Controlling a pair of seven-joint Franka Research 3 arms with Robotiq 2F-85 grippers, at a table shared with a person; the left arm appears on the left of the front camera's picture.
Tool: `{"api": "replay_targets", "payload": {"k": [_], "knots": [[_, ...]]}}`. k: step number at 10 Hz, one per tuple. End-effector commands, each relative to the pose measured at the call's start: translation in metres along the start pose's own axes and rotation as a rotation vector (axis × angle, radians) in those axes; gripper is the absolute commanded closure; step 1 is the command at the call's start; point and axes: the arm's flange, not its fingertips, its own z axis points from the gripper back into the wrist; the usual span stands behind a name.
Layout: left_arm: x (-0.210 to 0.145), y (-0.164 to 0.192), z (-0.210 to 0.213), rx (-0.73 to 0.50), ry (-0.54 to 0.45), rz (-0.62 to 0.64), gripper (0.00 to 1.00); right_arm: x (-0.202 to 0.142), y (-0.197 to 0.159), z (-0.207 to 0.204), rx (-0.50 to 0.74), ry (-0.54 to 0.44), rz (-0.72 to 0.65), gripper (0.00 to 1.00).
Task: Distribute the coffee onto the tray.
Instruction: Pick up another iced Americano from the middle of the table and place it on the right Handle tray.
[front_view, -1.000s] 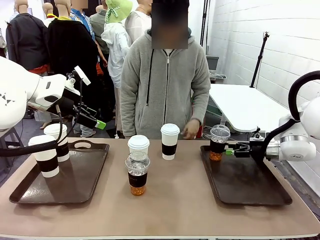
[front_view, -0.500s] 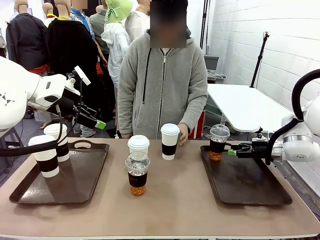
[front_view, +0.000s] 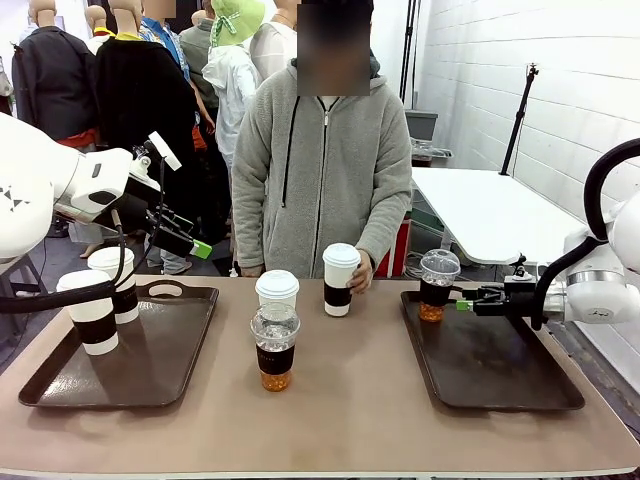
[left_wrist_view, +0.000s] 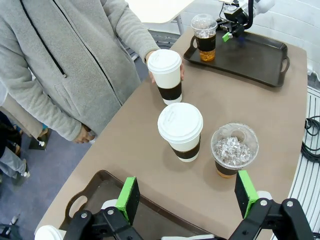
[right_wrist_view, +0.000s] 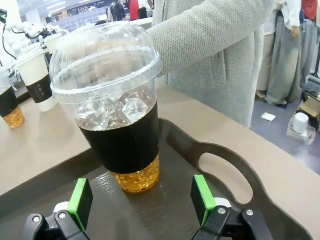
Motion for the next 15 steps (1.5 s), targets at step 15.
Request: {"api": "replay_targets", "payload": {"k": [15], "knots": [[-0.002, 0.002, -0.001, -0.008, -0.001, 0.002, 0.00, -0.002, 0.039, 0.030, 0.044, 0.002, 0.024, 0.00]]}}
